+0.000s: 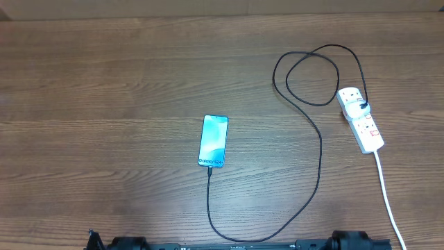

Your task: Plug charger to phone and switch on socket

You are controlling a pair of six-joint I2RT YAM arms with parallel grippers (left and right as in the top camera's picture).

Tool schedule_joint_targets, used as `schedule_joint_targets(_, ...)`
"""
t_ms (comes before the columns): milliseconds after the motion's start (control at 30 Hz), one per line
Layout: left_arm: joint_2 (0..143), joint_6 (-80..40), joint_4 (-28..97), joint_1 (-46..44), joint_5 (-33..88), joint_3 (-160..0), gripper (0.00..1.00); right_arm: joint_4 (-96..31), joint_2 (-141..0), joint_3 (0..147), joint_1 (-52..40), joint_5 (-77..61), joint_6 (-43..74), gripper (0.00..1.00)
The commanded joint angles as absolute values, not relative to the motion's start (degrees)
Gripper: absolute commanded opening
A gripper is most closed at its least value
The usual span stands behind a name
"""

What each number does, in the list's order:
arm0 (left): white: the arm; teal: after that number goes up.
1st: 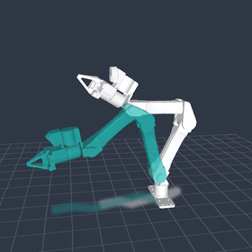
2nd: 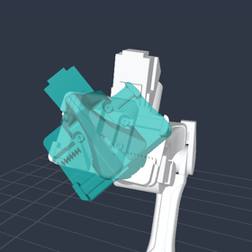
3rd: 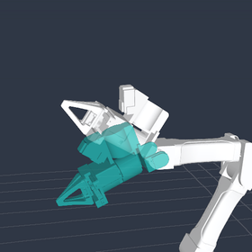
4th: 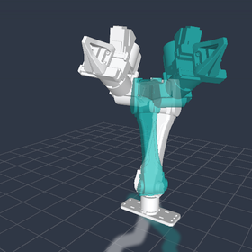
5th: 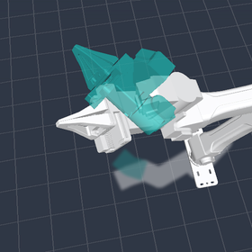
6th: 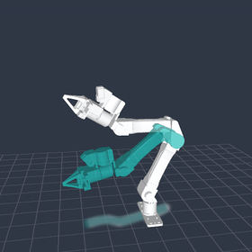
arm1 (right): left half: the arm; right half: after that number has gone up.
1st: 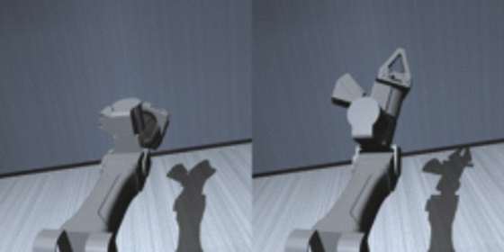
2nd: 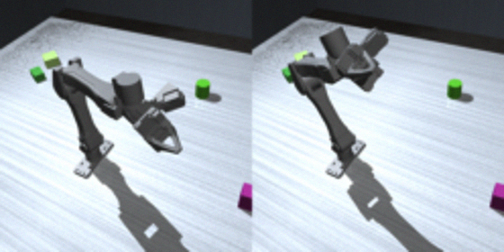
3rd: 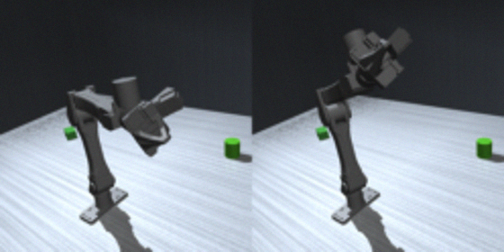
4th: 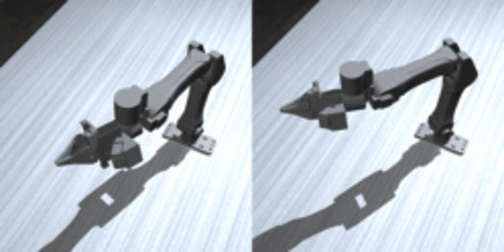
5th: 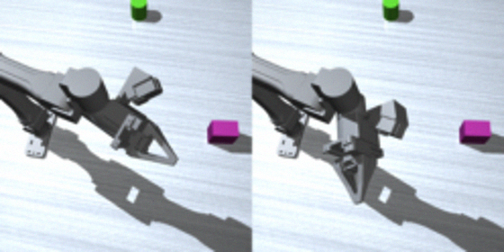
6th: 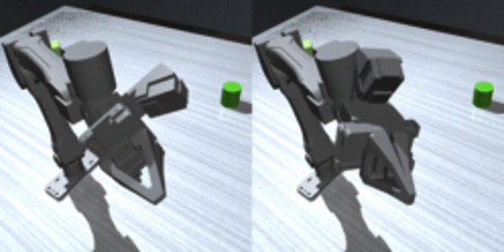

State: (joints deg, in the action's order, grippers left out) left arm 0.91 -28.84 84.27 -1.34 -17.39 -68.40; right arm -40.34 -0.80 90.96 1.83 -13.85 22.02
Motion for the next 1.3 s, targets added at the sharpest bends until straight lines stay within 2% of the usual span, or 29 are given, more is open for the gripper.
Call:
schedule_joint_targets(0, 0.3, -29.8, 84.2, -0.7, -18.2, -68.8, 0.99, -35.6, -0.3, 85.5, 1.6, -10.5, 22.0, 1.00)
schedule_joint_targets(333, 0.3, -29.8, 84.2, -0.7, -18.2, -68.8, 1.00, -4.9, -0.4, 59.9, 1.6, -10.5, 22.0, 1.00)
schedule_joint_targets(400, 0.3, -29.8, 84.2, -0.7, -18.2, -68.8, 1.00, -2.1, -0.4, 54.9, 1.6, -10.5, 22.0, 1.00)
schedule_joint_targets(833, 0.3, -29.8, 84.2, -0.7, -18.2, -68.8, 1.00, 3.0, -5.4, 20.6, 1.6, -9.0, 22.7, 1.00)
schedule_joint_targets(1033, 0.3, -29.8, 84.2, -0.7, -18.2, -68.8, 1.00, 5.7, -7.2, 13.5, 1.6, -7.0, 22.7, 1.00)
schedule_joint_targets(1267, 0.3, -29.8, 84.2, -0.7, -18.2, -68.8, 1.00, 2.3, -7.3, 9.2, 1.6, -5.9, 22.6, 1.00)
